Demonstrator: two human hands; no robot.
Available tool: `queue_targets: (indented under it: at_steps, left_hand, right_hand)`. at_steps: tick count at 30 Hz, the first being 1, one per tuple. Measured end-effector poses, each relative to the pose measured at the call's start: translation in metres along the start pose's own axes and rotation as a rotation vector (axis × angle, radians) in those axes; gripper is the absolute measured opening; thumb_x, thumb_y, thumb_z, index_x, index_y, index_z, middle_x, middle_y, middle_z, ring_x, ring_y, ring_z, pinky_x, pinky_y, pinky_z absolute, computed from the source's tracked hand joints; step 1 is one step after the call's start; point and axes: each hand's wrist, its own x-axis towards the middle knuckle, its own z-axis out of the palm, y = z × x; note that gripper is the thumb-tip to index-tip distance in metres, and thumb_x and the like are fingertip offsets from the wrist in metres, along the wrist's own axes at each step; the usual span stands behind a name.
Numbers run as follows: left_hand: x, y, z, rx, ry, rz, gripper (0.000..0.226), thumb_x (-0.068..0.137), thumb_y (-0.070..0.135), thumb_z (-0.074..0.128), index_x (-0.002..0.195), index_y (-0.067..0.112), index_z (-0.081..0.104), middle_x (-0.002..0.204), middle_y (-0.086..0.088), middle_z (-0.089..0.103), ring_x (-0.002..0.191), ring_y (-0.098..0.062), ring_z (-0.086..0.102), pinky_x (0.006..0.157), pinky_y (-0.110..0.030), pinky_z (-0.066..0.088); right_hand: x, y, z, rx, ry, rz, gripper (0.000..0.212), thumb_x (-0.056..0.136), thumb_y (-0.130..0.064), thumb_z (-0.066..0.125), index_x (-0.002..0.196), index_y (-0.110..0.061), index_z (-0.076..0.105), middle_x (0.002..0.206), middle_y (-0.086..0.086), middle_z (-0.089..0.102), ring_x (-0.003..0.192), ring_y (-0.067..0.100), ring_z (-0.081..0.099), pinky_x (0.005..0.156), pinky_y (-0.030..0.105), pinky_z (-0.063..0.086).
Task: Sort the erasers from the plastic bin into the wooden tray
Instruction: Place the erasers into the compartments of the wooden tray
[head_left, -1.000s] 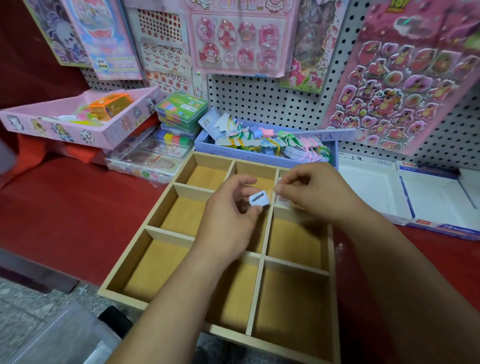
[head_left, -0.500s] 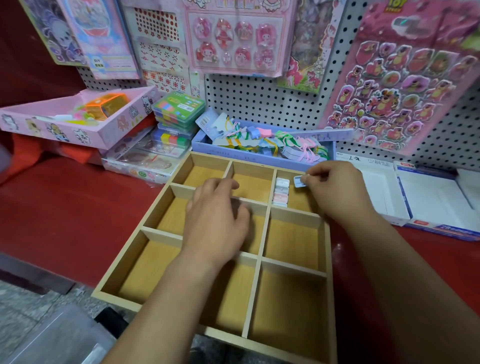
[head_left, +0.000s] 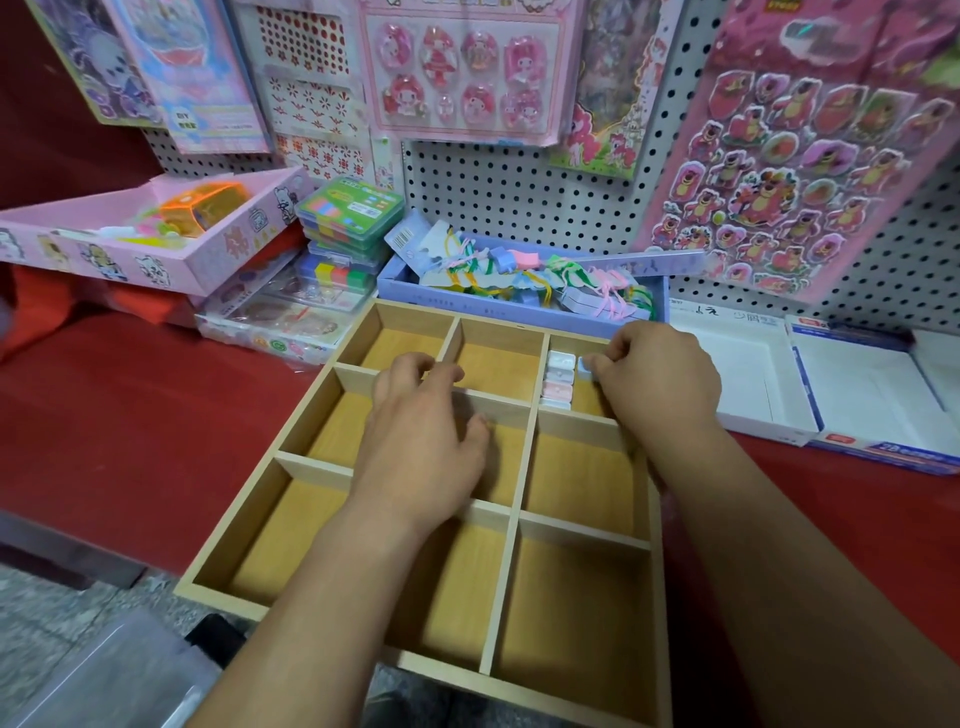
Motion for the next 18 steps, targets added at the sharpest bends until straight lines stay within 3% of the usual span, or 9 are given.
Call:
queue_targets:
  at_steps: [5,9,12,15,18]
  left_hand:
    - [0.001,-0.003,-0.001,0.108,-0.024,0.029,0.058,0.094,0.038,0.059,0.146,0.016,0.044,0.149,-0.003,0.04,0.14,-0.023,0.033,0.117,-0.039,0.033]
    - [0.003,-0.007,-0.002,0.212,-0.063,0.067,0.059,0.096,0.043,0.054,0.147,0.016,0.041,0.149,-0.003,0.041,0.142,-0.022,0.031,0.116,-0.035,0.027]
    - [0.003,-0.008,-0.002,0.191,-0.082,0.077,0.059,0.098,0.044,0.052,0.148,0.015,0.041,0.149,-0.005,0.043,0.142,-0.023,0.032,0.115,-0.036,0.027]
    - [-0.01,-0.008,-0.012,0.1,-0.032,0.06,0.055,0.095,0.043,0.052,0.142,0.015,0.051,0.142,-0.007,0.051,0.134,-0.028,0.043,0.112,-0.039,0.036]
    - [-0.031,-0.021,-0.044,0.017,0.059,0.02,0.042,0.091,0.037,0.057,0.127,0.015,0.063,0.123,-0.008,0.06,0.116,-0.029,0.057,0.1,-0.039,0.046]
  right_hand:
    - [0.002,0.004,-0.004,-0.067,-0.117,-0.077,0.012,0.087,-0.038,0.076,0.09,-0.026,0.075,0.086,-0.004,0.069,0.083,0.02,0.058,0.064,0.03,0.042]
    - [0.004,0.002,-0.002,-0.039,-0.1,-0.045,0.017,0.086,-0.04,0.077,0.093,-0.025,0.076,0.088,-0.001,0.071,0.082,0.022,0.057,0.063,0.03,0.041]
    - [-0.007,0.002,-0.011,-0.005,-0.114,-0.055,0.024,0.086,-0.045,0.073,0.098,-0.024,0.073,0.092,-0.002,0.071,0.092,0.025,0.062,0.07,0.032,0.048]
    - [-0.04,-0.002,-0.028,0.091,-0.095,-0.135,0.024,0.092,-0.044,0.065,0.105,-0.025,0.072,0.098,-0.003,0.072,0.098,0.025,0.064,0.079,0.035,0.051]
    - [-0.087,-0.02,-0.048,0.306,-0.172,-0.311,0.018,0.094,-0.04,0.065,0.098,-0.025,0.074,0.087,-0.012,0.07,0.087,0.013,0.065,0.078,0.031,0.051]
